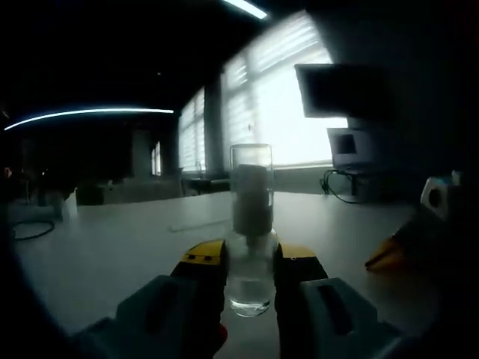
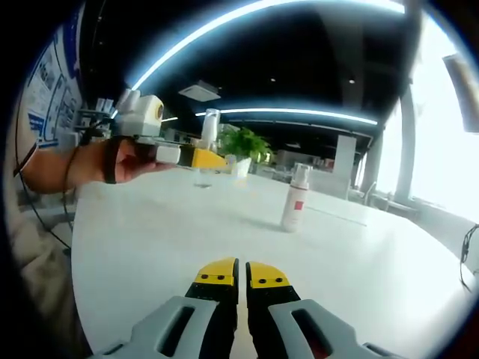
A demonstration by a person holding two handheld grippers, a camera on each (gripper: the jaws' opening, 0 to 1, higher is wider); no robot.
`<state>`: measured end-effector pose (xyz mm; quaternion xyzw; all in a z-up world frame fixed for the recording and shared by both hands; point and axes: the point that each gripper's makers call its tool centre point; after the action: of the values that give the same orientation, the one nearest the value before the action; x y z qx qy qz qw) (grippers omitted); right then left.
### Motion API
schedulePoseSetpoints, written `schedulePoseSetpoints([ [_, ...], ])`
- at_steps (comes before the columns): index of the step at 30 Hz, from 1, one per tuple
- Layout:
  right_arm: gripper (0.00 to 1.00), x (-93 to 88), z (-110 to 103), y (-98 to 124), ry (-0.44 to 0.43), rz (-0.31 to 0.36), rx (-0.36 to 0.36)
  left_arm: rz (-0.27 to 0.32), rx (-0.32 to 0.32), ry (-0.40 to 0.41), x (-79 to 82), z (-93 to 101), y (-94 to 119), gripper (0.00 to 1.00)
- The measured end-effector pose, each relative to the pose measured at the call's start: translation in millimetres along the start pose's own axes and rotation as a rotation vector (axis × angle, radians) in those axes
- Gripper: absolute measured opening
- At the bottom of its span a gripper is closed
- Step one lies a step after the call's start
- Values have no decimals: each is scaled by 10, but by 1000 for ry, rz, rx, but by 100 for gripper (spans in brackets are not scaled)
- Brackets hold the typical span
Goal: Clamp pump bottle remove cover press pump head put on cover
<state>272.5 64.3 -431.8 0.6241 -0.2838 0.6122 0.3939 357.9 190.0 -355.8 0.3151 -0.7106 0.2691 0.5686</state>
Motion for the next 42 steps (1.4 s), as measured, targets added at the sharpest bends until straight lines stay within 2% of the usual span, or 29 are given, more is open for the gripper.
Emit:
schedulePoseSetpoints([
  [10, 0, -4, -1, 0, 2, -1, 0, -16, -54, 7, -81, 189, 114, 16],
  [18, 0, 0, -6, 1, 3, -1, 1, 13, -94, 7, -51, 385, 268, 16],
  [27, 0, 0, 4, -1, 4, 0, 2, 10, -115, 13, -159, 493, 417, 16],
  [32, 0, 3, -2, 2, 11, 0, 4, 5, -126, -42, -197, 580, 502, 16],
  [36, 0, 7, 5, -1, 21, 3, 3, 7, -128, -21, -234, 545, 512, 16],
  [42, 0, 22, 54, 7, 1, 10, -18, -10, -136, 6, -292, 591, 522, 16],
])
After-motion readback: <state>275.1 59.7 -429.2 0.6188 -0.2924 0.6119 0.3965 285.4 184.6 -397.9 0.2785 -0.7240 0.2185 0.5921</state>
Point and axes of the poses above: the point that each gripper's makers call its tool centre point, and the gripper's own axes: y roughly backward along the fingers, z roughly to its right, x roughly out of its top, and after that the axes turned 8 degrees about -y, right-handed
